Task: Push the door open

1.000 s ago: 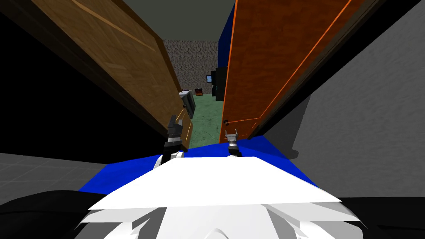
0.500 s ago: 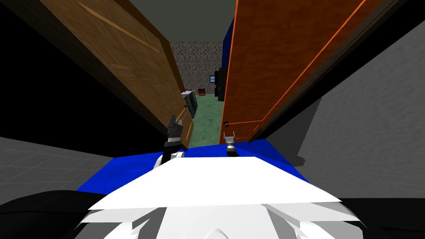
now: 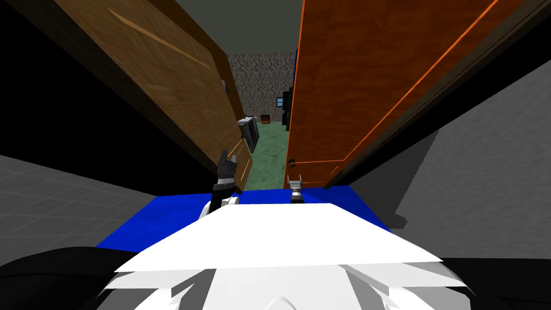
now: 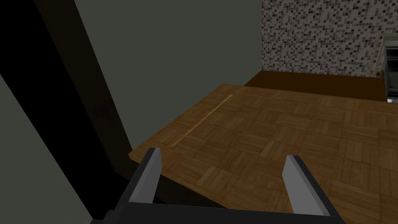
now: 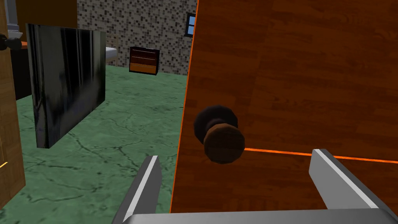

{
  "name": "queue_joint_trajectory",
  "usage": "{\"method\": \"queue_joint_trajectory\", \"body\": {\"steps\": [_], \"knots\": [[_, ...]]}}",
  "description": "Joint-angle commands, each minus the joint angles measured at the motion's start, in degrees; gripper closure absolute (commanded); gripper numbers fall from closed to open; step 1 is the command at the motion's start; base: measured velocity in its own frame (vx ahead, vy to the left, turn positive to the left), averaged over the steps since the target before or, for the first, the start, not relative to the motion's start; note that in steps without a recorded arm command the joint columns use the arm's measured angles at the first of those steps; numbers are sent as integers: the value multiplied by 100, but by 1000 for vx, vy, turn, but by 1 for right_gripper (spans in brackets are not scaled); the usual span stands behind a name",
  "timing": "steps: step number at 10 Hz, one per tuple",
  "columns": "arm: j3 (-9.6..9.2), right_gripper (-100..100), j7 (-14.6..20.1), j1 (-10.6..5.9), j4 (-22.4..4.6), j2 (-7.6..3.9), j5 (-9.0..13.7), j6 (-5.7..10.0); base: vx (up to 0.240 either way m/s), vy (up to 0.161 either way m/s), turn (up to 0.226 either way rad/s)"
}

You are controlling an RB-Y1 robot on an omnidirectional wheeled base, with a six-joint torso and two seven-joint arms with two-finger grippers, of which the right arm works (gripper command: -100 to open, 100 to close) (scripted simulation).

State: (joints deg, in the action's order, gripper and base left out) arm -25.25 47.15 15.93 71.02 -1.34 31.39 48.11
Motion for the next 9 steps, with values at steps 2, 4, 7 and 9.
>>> {"method": "queue_joint_trajectory", "body": {"steps": [2,4,7,9], "knots": [[-141,-100,261,-93,-385,57,167,159,42,-117,112],[-247,-100,429,-145,-647,111,278,271,32,-97,102],[-381,-100,640,-211,-976,191,416,411,37,-106,81],[-456,-100,758,-248,-1162,240,494,490,26,-93,84]]}}
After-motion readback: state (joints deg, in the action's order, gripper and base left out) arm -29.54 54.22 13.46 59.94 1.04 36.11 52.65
